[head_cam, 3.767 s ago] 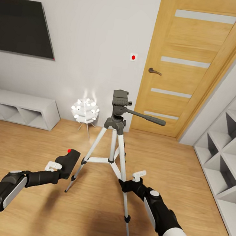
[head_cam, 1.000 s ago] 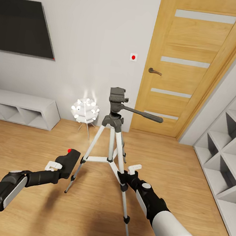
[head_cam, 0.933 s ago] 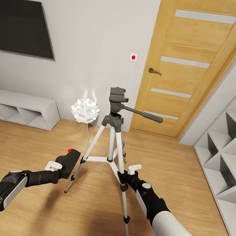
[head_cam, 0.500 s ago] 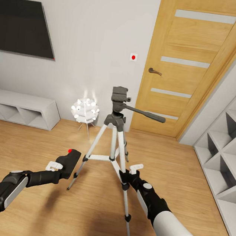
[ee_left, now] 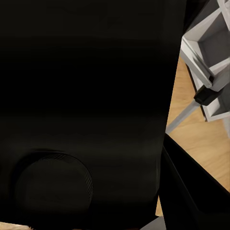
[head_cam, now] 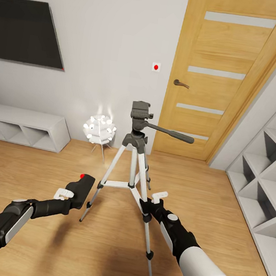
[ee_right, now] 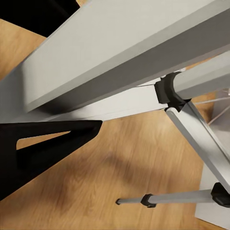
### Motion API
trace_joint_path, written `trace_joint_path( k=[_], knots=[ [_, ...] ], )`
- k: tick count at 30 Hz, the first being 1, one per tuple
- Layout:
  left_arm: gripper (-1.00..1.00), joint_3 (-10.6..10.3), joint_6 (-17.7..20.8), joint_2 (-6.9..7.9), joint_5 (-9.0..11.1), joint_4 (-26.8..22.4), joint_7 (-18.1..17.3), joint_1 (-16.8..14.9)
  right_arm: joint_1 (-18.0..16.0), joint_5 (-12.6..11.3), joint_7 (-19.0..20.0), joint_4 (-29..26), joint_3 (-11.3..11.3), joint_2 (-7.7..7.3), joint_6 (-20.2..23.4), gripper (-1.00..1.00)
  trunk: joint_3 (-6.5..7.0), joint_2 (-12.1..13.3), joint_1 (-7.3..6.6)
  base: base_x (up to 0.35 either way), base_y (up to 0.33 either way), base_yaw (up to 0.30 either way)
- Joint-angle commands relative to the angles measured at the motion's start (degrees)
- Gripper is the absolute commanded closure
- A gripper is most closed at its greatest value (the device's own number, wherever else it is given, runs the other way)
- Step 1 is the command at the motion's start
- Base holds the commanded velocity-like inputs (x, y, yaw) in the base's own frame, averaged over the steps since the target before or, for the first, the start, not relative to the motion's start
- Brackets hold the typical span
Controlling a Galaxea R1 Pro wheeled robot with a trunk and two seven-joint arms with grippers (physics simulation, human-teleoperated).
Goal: Attach the digital camera to the camera tripod in the bedroom.
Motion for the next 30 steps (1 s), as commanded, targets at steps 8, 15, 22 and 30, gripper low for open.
trace_joint_path(
  k=[8, 15, 22, 30],
  knots=[
    [1.0, -0.1, 0.4, 0.05, 0.5, -0.1, 0.0, 0.0, 0.0, 1.0, -1.8, 0.2, 0.6, -0.02, -0.2, 1.0, -0.11, -0.1, 0.04, 0.0, 0.0, 0.0],
    [1.0, -0.1, 0.4, 0.04, 0.5, -0.2, 0.0, 0.0, 0.0, 1.0, -1.8, -0.4, 0.6, 0.01, -0.2, 1.0, -0.11, -0.1, 0.04, 0.0, 0.0, 0.0],
    [1.0, -0.1, 0.1, 0.0, 0.6, -0.3, 0.0, 0.0, 0.0, 1.0, -1.9, -1.0, 0.6, -0.13, -0.1, 1.0, -0.11, -0.1, 0.04, 0.0, 0.0, 0.0],
    [1.0, 0.0, -0.3, -0.1, 0.6, -1.7, -0.1, 0.0, 0.0, 1.0, -1.8, -3.7, 0.4, -0.24, 0.1, 1.0, -0.11, -0.1, 0.04, 0.0, 0.0, 0.0]
  ],
)
